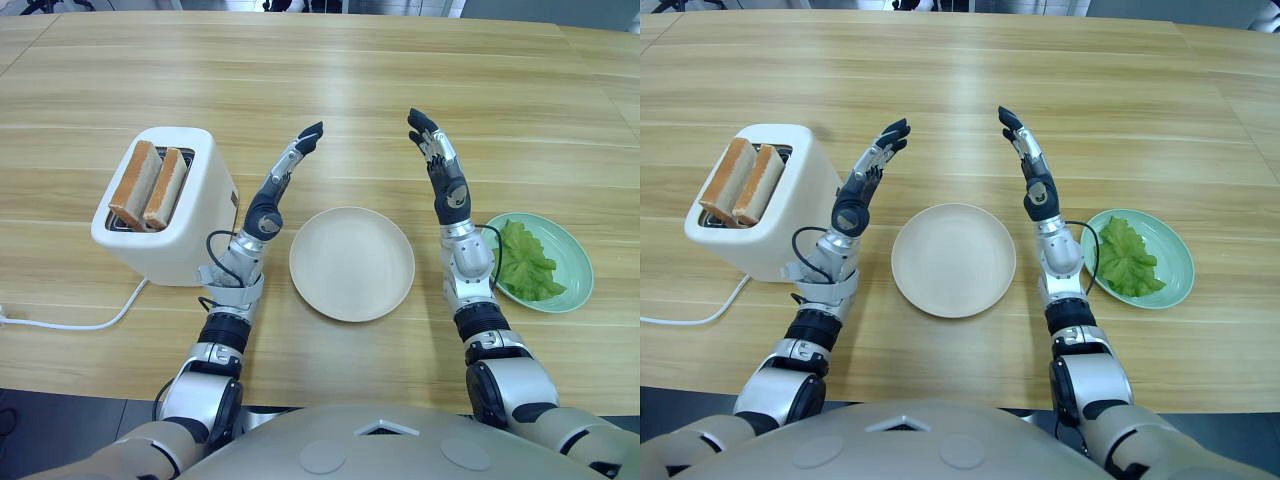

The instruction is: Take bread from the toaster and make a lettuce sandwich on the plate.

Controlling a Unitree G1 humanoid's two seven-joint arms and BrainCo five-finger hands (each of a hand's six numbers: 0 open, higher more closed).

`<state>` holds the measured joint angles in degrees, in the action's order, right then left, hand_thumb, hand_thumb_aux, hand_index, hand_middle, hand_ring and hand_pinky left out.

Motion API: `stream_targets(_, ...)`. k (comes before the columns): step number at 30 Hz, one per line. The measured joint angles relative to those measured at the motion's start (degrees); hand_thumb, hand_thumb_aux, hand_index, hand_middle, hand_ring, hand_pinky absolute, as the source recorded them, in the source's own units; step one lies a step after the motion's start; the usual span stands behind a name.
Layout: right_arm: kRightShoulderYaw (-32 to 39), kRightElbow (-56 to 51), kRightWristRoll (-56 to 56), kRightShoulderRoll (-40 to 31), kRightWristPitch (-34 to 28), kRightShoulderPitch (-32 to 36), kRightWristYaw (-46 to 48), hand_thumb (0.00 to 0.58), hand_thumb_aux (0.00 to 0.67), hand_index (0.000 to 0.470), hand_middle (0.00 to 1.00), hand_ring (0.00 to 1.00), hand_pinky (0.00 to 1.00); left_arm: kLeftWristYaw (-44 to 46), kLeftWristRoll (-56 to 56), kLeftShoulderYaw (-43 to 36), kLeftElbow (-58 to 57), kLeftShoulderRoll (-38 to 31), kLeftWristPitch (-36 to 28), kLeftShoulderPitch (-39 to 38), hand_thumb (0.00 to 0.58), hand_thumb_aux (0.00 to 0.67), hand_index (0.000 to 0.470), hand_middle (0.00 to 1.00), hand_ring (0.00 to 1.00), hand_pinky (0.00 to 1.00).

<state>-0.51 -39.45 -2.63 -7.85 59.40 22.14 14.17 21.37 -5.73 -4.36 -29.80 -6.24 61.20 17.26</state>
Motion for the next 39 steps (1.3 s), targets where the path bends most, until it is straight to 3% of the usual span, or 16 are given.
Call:
stream_targets(14,2.21,2.52,-4.07,-0.76,2.06,-1.69,5.81,0.000,0.000,0.000,0.00,0.00,0.00,0.11,-0.18,-0.91,1.39,0.45,-1.32,-0.27,0.000,0.000,0.000,0.00,0.00,0.00)
stream_targets(16,2.15,2.59,-4.56,-0.85,2.06,-1.70,6.18,0.000,0.000,0.000,0.00,0.00,0.00,1.27,-2.40,-2.32,6.40,-0.06,-2.87,-2.26,0.000,0.000,0.000,0.00,0.00,0.00)
stream_targets(20,2.07,2.55,-4.48,-0.79,2.08,-1.57,6.18,0.000,0.000,0.000,0.00,0.00,0.00,7.10,-15.20,-6.41,20.73,-4.29,-9.53,-7.52,0.000,0.000,0.000,0.00,0.00,0.00)
stream_targets(23,2.04,2.14,-4.03,-0.16,2.10,-1.46,5.97,0.000,0.000,0.000,0.00,0.00,0.00,16.92,-35.53,-6.89,36.83,-11.97,-20.15,-14.18,0.000,0.000,0.000,0.00,0.00,0.00)
stream_targets(26,2.15,1.65,-3.36,0.38,2.08,-1.19,5.80,0.000,0.000,0.000,0.00,0.00,0.00,25.50,-51.65,-3.31,46.18,-15.14,-28.19,-19.05,0.000,0.000,0.000,0.00,0.00,0.00)
stream_targets(29,2.15,1.53,-2.41,0.70,2.12,-1.06,5.55,0.000,0.000,0.000,0.00,0.00,0.00,34.76,-69.16,7.67,50.99,-17.09,-37.88,-22.79,0.000,0.000,0.000,0.00,0.00,0.00)
stream_targets(32,2.10,1.32,-2.11,0.81,2.12,-1.06,5.38,0.000,0.000,0.000,0.00,0.00,0.00,38.49,-78.06,19.38,50.91,-17.48,-43.38,-24.03,0.000,0.000,0.000,0.00,0.00,0.00)
stream_targets(36,1.98,0.75,-1.39,0.70,2.12,-1.05,4.60,0.000,0.000,0.000,0.00,0.00,0.00,38.19,-69.30,29.67,50.14,-18.04,-40.61,-23.80,0.000,0.000,0.000,0.00,0.00,0.00)
stream_targets(39,1.63,0.66,-1.04,0.22,2.12,-1.09,4.03,0.000,0.000,0.000,0.00,0.00,0.00,36.74,-50.32,34.23,46.65,-19.52,-32.74,-20.85,0.000,0.000,0.000,0.00,0.00,0.00)
